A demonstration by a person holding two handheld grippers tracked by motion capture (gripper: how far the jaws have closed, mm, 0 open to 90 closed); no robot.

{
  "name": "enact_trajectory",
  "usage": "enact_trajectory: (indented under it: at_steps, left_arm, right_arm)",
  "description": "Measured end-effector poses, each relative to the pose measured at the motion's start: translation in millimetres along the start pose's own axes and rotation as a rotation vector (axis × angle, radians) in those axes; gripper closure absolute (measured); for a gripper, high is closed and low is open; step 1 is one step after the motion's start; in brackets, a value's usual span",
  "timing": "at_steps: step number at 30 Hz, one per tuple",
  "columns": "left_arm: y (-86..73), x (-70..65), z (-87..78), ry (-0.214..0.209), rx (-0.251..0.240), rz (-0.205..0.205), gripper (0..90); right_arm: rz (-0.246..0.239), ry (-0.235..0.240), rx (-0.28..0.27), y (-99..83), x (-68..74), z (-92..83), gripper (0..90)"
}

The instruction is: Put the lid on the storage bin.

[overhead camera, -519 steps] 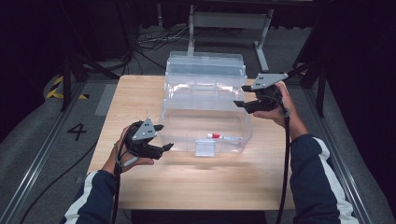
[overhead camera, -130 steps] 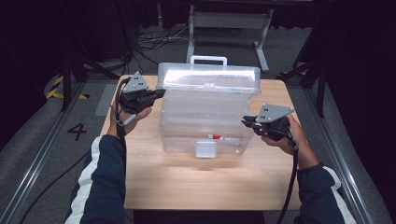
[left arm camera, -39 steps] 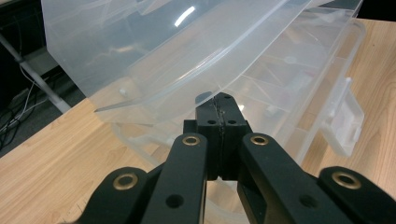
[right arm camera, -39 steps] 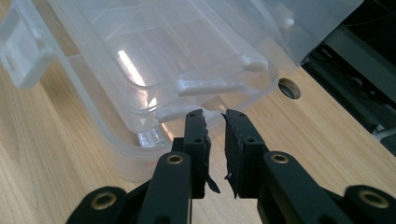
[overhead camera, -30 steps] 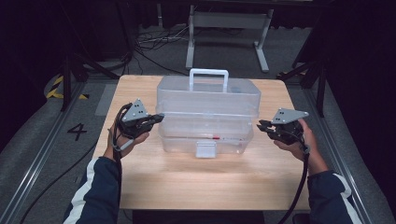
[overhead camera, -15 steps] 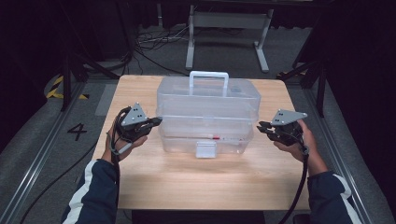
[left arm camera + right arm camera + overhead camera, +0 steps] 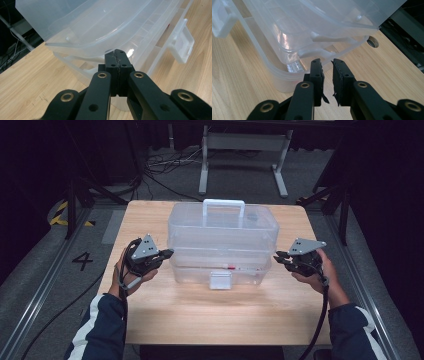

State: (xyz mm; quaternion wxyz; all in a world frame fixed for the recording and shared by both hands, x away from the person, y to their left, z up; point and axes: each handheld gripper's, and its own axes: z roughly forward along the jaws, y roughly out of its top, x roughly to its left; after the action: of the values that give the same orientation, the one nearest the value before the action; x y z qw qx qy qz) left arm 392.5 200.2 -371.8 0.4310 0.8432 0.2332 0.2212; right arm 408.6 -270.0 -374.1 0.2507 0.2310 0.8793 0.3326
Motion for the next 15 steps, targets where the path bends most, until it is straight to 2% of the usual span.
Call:
enact_trajectory:
  at_steps: [15]
  left_arm:
    - [-6.3,-3.4,1.6,-0.001,0.031,0.003,90.0]
  right_arm:
    - [-0.003,-0.001,0.001,0.4,-0.2,2.1,78.7]
